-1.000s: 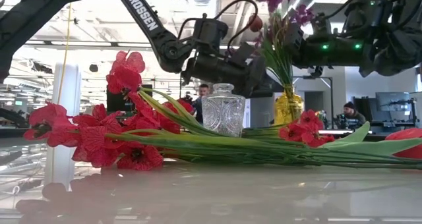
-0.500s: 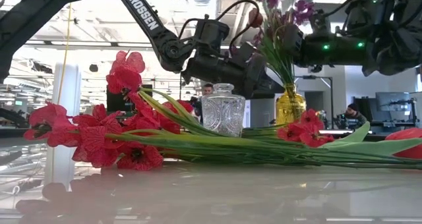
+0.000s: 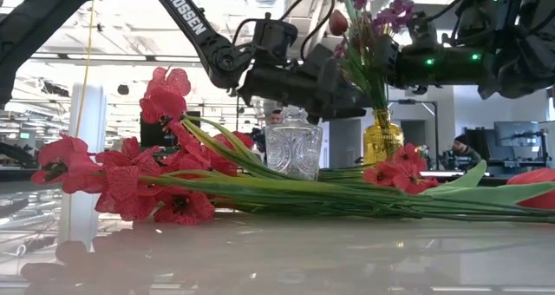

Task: Sort flowers into vase by color
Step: Put the purple flower into the yellow vase

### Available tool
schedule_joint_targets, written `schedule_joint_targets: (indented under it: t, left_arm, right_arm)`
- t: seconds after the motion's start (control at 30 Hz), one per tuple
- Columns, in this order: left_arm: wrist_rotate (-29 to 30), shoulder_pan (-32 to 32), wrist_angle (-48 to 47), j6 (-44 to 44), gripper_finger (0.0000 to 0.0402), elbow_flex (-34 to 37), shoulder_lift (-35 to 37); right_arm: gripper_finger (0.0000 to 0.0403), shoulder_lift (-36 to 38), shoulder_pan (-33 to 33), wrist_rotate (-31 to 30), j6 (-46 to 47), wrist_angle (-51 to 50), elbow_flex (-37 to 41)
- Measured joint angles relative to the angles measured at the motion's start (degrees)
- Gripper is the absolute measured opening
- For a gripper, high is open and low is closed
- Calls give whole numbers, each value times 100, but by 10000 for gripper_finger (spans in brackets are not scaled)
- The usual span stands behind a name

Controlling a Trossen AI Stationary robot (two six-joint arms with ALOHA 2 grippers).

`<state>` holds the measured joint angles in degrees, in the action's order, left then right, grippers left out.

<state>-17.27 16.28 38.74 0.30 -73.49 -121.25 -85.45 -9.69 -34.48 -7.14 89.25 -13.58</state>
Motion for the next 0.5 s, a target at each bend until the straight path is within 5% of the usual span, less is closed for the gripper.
schedule_joint_targets:
  t: [0.13, 0.5]
  left_arm:
    - [630, -160, 139, 218, 258, 2, -41]
    - [1105, -279, -649, 311, 294, -446, -68]
  right_arm:
    - [16, 0, 0, 2, 95, -5, 0]
    - [16, 0, 0, 6, 112, -7, 0]
